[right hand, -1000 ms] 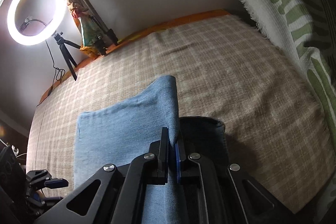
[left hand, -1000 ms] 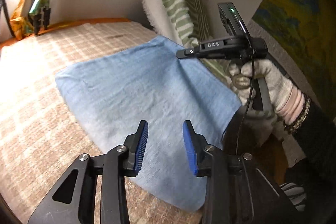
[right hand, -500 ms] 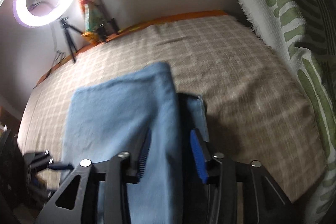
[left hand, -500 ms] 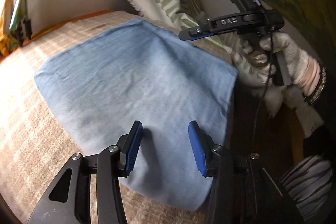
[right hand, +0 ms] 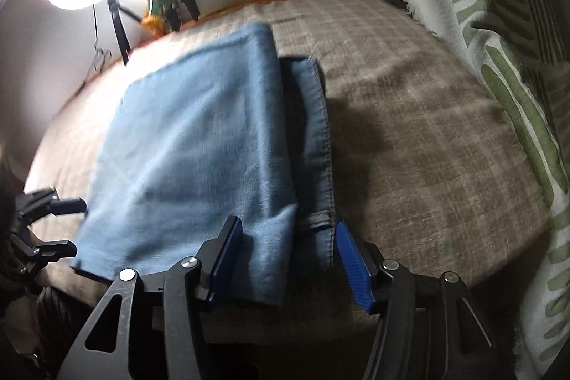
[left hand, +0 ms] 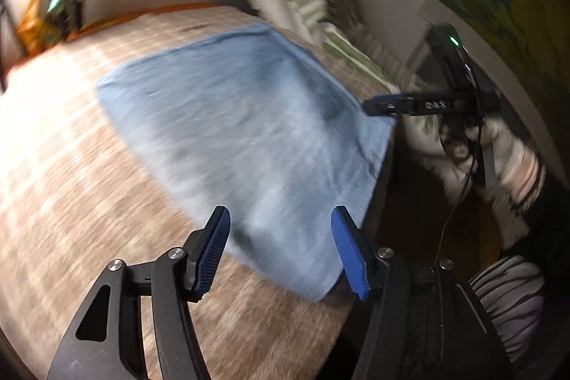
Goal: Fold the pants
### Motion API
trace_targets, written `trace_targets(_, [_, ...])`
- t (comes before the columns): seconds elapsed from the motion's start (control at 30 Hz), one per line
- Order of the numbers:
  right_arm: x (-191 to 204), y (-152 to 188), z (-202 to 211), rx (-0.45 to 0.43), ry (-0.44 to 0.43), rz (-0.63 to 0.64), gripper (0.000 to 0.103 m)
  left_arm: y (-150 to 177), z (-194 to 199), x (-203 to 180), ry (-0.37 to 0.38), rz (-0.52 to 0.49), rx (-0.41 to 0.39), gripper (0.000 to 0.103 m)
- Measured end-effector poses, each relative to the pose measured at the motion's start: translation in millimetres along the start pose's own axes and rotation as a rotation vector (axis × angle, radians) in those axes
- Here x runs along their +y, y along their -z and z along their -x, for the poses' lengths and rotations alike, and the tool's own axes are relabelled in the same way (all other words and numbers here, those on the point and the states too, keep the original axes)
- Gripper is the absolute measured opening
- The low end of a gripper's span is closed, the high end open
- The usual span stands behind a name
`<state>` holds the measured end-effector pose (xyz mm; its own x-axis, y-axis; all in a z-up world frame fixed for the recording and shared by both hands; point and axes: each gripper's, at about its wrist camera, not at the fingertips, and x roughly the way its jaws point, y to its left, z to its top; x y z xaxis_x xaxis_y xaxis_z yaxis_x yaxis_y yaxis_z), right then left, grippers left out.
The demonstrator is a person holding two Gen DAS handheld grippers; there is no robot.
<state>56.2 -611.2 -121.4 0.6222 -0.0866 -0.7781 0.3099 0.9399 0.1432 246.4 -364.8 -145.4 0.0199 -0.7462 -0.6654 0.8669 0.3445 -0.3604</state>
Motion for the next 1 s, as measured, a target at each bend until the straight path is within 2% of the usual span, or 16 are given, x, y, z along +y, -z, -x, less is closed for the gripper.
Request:
trace_targets(0.03, [-2.3, -3.3, 3.7, -0.024, -0.019, -0.015, 0.07, -1.8, 4.3, 6.4, 0.011, 0.034, -0.002, 0.06])
trace_targets(0.07, [-4.1, -7.0, 6.4, -0.048, -0.042, -0.03, 0.084, -3.5, 9.8, 14.5, 0.028, 0.078, -0.005, 0.061])
trace_targets(0.13, [-11.2, -16.5, 7.4, -0.094, -0.119, -0.059, 0.098, -10.9, 18.9, 30.2, 0.032, 0.156, -0.003, 0.065])
trace_targets(0.17, [-12.3, -19.8, 4.9, -0.097, -0.143, -0.067, 0.099, -13.6, 20.7, 34.2, 0.03, 0.168, 0.002, 0.065])
trace_targets(0.23, [-18.0, -28.4, -7.9, -0.08, -0.188, -0.091, 0.099, -20.2, 21.5, 45.4, 0.032, 0.187, 0.023, 0.066])
trace_targets(0.3, [-19.3, -34.7, -19.9, -0.066, -0.19, -0.094, 0.099, -22.0, 20.0, 56.4, 0.03, 0.221, 0.027, 0.066])
trace_targets(0.43, [-27.9, -44.3, -45.4, -0.033, -0.203, -0.106, 0.099, -17.2, 5.3, 76.6, 0.072, 0.306, 0.039, 0.066])
trace_targets(0.63, [-37.5, -50.9, -73.9, 0.002, -0.254, -0.143, 0.099, -12.9, -16.7, 92.4, 0.141, 0.368, 0.064, 0.066])
trace_targets(0.9, [-30.3, -58.2, -86.7, -0.002, -0.349, -0.087, 0.1, -17.8, -19.2, 91.3, 0.148, 0.35, 0.053, 0.066])
trace_targets(1.0, [-27.3, -62.1, -92.0, -0.003, -0.404, -0.095, 0.087, -18.2, -21.8, 90.5, 0.163, 0.364, 0.035, 0.067])
